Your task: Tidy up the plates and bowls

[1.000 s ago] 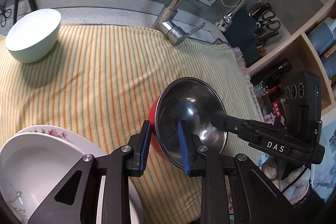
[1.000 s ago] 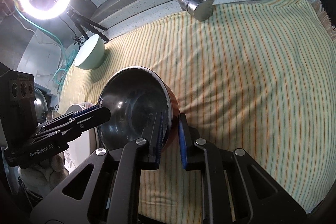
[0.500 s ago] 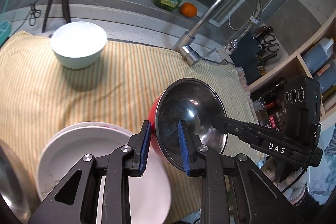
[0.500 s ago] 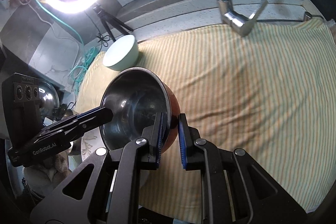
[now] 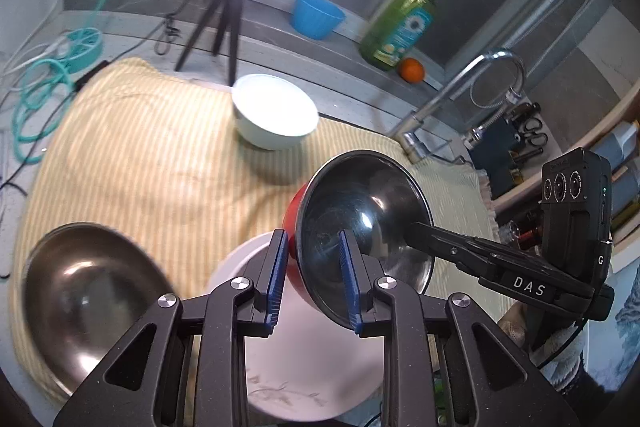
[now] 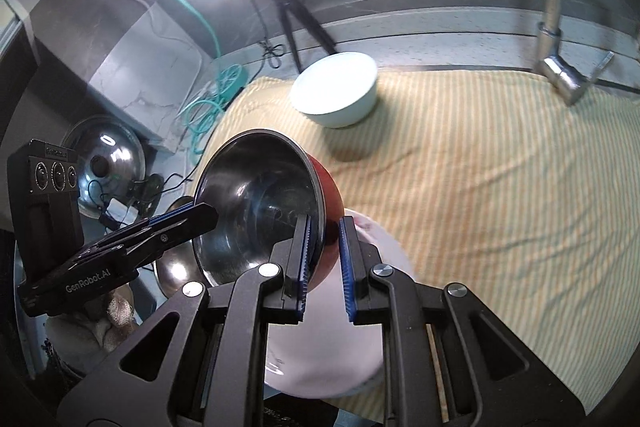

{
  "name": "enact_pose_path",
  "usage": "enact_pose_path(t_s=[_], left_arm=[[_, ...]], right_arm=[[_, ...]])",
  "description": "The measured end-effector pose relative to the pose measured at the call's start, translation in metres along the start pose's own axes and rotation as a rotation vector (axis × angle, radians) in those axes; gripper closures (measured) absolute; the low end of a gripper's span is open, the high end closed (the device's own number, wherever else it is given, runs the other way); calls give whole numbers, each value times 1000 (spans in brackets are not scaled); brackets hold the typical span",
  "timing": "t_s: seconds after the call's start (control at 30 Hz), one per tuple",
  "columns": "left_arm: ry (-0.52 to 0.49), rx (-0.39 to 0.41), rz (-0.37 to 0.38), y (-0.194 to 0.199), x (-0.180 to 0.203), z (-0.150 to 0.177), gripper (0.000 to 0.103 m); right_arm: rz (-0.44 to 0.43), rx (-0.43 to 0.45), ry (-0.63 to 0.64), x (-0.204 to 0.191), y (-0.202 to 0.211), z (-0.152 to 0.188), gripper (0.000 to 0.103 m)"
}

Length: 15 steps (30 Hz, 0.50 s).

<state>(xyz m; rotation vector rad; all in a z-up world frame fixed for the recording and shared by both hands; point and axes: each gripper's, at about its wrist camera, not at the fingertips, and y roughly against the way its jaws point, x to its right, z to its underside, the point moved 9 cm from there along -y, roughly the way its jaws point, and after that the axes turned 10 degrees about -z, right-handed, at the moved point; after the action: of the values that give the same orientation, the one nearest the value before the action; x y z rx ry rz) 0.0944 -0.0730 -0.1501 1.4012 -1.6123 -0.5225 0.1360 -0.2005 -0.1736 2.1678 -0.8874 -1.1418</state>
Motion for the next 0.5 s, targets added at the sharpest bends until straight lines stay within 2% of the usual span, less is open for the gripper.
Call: enact_pose_path(t_s=[0.5], left_arm=[[130,68,-109,47,-91,8,80]], right_arm=[[-89,-91,130,-97,-65,6,89]])
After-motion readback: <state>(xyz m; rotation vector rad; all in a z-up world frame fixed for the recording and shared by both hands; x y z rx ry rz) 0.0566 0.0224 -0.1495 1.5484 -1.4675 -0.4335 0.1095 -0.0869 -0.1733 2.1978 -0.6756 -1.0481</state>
